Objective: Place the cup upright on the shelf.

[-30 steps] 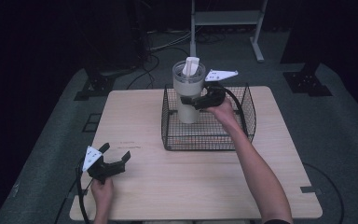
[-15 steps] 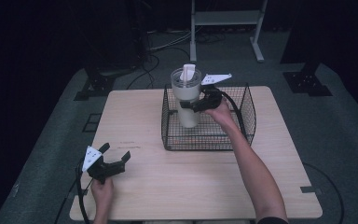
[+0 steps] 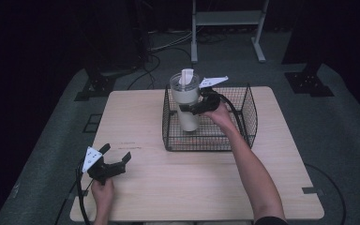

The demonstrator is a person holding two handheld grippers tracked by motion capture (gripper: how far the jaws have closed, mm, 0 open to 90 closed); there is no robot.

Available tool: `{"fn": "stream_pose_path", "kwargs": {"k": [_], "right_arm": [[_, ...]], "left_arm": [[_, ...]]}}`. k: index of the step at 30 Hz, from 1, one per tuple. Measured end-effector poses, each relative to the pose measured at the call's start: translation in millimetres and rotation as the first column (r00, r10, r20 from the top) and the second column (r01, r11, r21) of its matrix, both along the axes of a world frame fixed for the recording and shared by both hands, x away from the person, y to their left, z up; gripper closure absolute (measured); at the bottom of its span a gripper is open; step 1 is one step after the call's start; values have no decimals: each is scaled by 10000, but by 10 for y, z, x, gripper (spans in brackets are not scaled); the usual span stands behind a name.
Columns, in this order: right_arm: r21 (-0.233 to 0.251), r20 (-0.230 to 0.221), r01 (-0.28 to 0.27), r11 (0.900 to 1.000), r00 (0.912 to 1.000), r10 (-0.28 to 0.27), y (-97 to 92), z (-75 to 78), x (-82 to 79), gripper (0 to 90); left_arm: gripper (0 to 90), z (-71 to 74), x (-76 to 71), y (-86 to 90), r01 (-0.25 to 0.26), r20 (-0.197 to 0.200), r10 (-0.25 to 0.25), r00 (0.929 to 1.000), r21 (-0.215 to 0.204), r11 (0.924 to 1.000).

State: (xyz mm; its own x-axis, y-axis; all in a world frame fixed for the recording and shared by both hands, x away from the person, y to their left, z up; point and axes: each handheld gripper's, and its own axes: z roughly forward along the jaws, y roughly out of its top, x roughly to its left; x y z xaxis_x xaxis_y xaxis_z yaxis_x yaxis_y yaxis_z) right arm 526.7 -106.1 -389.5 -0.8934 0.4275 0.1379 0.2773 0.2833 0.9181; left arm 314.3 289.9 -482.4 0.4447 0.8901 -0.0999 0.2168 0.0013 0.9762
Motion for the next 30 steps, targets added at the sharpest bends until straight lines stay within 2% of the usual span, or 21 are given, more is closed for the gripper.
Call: {"fn": "stream_pose_path", "kwargs": {"k": [13,14,17,23,29,30], "right_arm": [[-200,-238,-37,9998,9997,33,13,-88,39,85],[-387,-193,33,9992,9998,-41,24,-103,39,84],[-559,-168,63,9984,9998,-72,31,-117,42,84],[-549,-257,86,9985,9996,-100,45,-158,66,84],[-896,-319,-13,9960,9995,-16,68,-234,80,84],[-816,-255,-20,9967,9997,-1,64,-229,78,84]], "left_arm": [[0,-2,0,9,17,7,-16,10000,-110,9999],[0,-2,-1,9,13,-4,-13,10000,-78,10000],[0,-1,-2,9,20,-7,-20,10000,-49,10000],[0,-1,-3,10,35,2,-35,10000,-58,10000],[0,-1,-3,13,52,13,-52,10000,-17,10000],[0,0,-3,13,55,16,-55,10000,-17,10000]]}}
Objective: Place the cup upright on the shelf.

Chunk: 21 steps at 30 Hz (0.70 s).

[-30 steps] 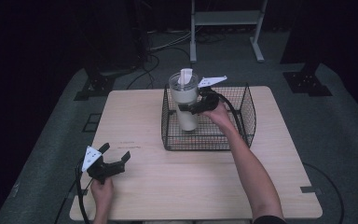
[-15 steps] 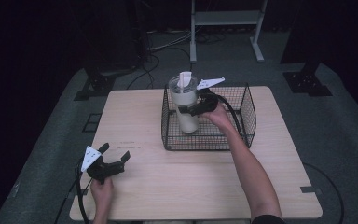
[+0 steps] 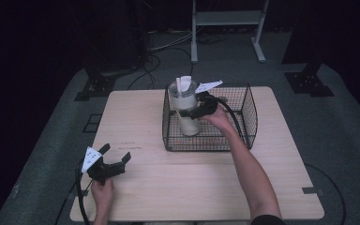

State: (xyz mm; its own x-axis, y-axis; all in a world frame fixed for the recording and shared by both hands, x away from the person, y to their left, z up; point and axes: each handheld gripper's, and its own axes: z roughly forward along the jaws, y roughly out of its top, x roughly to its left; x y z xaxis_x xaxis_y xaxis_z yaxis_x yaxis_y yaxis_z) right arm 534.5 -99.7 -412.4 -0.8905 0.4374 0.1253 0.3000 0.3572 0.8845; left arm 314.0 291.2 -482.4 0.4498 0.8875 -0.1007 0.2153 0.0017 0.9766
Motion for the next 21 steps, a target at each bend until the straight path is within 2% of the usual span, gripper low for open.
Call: {"fn": "stream_pose_path", "kwargs": {"k": [4,13,21], "right_arm": [[-239,129,-68,9997,9999,71,-1,-10,-10,84],[-124,212,100,9999,9997,-97,-98,-38,-24,82],[-303,614,-171,9994,9979,189,-90,-44,-60,81]], "left_arm": [[0,0,-1,-1,1,-5,-1,10000,16,10000],[0,-1,-4,-14,-8,0,8,10000,-5,10000],[0,-1,-5,-17,-5,10,5,10000,-15,10000]]}}
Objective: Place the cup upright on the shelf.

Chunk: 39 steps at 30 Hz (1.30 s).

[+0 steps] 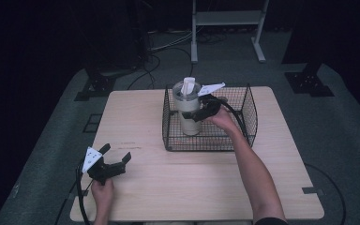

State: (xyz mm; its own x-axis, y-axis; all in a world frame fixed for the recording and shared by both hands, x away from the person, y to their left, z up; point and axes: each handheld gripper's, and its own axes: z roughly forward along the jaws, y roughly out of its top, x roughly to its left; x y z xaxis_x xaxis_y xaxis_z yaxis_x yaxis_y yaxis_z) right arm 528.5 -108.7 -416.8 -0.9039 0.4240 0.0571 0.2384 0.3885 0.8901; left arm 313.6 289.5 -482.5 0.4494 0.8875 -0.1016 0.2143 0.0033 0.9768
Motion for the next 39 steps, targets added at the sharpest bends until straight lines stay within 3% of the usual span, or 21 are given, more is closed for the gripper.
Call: {"fn": "stream_pose_path", "kwargs": {"k": [13,39], "right_arm": [[-147,-139,40,9999,9999,-42,-169,1,-51,80],[-587,6,141,9982,9999,-140,-225,31,-131,84]], "left_arm": [[0,0,-1,-3,-9,-9,9,10000,65,10000],[0,-1,3,-8,-52,-6,52,10000,101,9999]]}}
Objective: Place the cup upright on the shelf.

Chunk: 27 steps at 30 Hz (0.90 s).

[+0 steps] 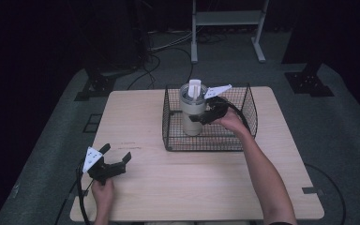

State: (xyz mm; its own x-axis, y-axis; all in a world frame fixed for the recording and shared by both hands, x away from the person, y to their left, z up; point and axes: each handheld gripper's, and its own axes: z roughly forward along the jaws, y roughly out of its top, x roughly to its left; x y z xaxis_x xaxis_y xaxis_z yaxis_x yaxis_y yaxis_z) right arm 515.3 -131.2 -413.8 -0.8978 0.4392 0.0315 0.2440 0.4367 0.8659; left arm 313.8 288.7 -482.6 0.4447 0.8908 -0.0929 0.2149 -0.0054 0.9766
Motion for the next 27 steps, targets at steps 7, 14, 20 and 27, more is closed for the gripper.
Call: {"fn": "stream_pose_path", "kwargs": {"k": [7,14,20,27], "right_arm": [[-29,32,123,9999,9999,-123,-41,17,-38,84],[-99,-15,307,9995,9995,-307,-139,64,-89,84],[-78,-146,522,9986,9985,-523,-234,136,-132,84],[-39,-443,768,9970,9961,-769,-307,187,-197,86]], "left_arm": [[0,0,1,1,6,-2,-6,10000,-54,10000],[0,1,-2,2,43,6,-43,10000,-1,10000],[0,1,-3,1,42,9,-42,10000,4,10000],[0,1,-4,1,66,15,-66,10000,13,10000]]}}
